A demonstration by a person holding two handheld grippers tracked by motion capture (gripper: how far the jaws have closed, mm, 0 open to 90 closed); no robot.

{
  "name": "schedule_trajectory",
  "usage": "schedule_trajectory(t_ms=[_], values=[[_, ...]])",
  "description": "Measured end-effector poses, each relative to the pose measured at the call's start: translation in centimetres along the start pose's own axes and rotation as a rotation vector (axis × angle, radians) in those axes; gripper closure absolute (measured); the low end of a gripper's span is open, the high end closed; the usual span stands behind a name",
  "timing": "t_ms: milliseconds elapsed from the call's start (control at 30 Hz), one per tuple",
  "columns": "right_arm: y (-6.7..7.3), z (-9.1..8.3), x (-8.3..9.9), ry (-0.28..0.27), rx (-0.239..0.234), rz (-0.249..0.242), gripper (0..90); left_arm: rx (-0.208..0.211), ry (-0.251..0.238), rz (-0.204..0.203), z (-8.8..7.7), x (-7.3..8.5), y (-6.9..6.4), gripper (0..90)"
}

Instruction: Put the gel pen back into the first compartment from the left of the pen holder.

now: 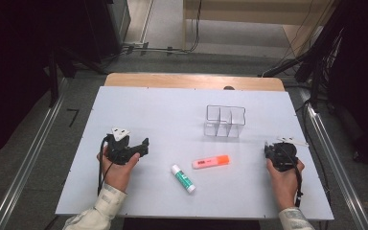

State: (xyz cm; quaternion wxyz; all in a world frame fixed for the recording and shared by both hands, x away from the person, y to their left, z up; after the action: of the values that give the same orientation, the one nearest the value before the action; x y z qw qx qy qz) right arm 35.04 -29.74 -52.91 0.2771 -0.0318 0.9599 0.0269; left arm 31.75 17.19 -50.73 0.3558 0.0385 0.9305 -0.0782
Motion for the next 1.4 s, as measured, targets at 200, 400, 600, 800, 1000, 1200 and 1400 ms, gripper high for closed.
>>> schedule_trajectory(t_ms=[200, 400, 600, 800, 1000, 1200, 1400], values=[[0.0, -0.2, -0.1, -0.005, -0.008, -0.005, 78.9, 0.001, 0.0, -0.002, 0.0, 0.0, 0.1, 17.8], [0.1, -0.5, -0.2, -0.012, -0.007, -0.035, 79.0, 0.002, -0.001, -0.003, 0.0, 0.0, 0.1, 17.8], [0.3, -0.7, -0.3, -0.013, -0.006, -0.067, 79.1, 0.003, -0.003, -0.007, 0.0, 0.0, 0.1, 17.8], [0.5, -1.2, -0.5, -0.031, -0.016, -0.091, 79.2, 0.002, -0.002, -0.008, 0.0, 0.0, 0.1, 17.8], [0.9, -1.7, -0.5, -0.043, -0.035, -0.105, 79.2, 0.001, -0.002, -0.009, -0.1, 0.0, 0.2, 17.8], [1.2, -2.2, -0.7, -0.056, -0.058, -0.116, 79.2, 0.0, 0.001, -0.009, 0.0, 0.0, 0.2, 17.8], [1.4, -2.7, -1.0, -0.071, -0.082, -0.122, 79.2, -0.001, 0.002, -0.011, 0.1, 0.0, 0.2, 17.8]])
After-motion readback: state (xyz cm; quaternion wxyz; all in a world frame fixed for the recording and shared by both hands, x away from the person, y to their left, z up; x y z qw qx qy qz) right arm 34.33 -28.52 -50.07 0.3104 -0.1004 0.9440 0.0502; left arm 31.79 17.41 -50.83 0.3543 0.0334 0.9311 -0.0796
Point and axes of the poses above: each handheld gripper's, and its own axes: z roughly forward along the jaws, x roughly out of its underside, y roughly to its left, the point moved 4 cm from there along z, roughly forward along the jaws, and after that the axes turned 12 degrees about y, right-handed, at the moved point
